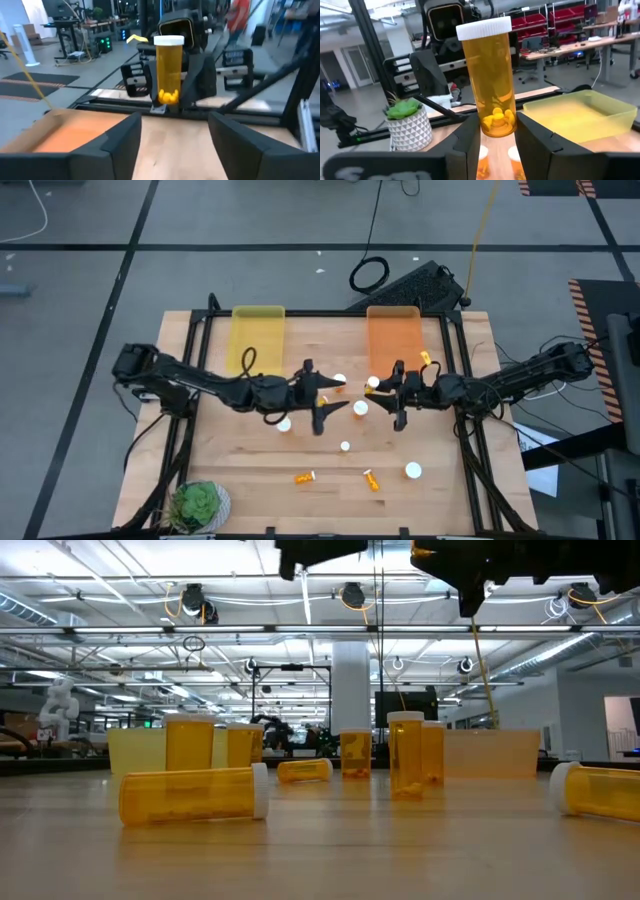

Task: Pick and place medicine bottles into bin by pill shape (circle, oval)
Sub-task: Put the small orange pill bottle into the orange bin

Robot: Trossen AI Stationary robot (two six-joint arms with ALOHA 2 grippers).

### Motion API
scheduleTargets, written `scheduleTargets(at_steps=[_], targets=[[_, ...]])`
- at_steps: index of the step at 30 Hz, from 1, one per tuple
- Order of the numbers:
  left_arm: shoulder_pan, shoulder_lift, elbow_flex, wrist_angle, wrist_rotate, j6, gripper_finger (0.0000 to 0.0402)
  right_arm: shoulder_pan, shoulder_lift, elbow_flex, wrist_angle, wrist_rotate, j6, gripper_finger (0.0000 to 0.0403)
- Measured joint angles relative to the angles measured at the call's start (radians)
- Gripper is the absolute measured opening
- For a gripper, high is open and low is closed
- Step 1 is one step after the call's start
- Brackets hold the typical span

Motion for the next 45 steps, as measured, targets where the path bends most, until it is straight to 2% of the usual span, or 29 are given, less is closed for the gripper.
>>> scheduleTargets(at_steps=[3, 7, 13, 18, 32, 45], targets=[[0.021, 0.043, 0.015, 0.089, 0.043, -0.060, 0.0253, 0.000, 0.000, 0.000, 0.003, 0.000, 0.020, 0.0102], [0.040, 0.099, 0.059, 0.140, 0.046, -0.103, 0.0257, 0.000, 0.003, 0.000, 0.012, 0.000, 0.032, 0.0102], [0.070, 0.171, 0.140, 0.142, 0.178, -0.118, 0.0257, 0.000, 0.026, 0.000, 0.046, -0.001, 0.035, 0.0102], [0.073, 0.179, 0.152, 0.134, 0.196, -0.115, 0.0257, 0.000, 0.038, 0.000, 0.044, -0.006, 0.040, 0.0102], [0.102, 0.179, 0.152, 0.064, 0.213, -0.073, 0.0184, 0.000, 0.042, 0.000, 0.044, -0.005, 0.014, 0.0102], [0.107, 0.192, 0.151, 0.082, 0.237, -0.066, 0.0167, 0.000, 0.042, 0.000, 0.045, -0.004, -0.008, 0.0102]])
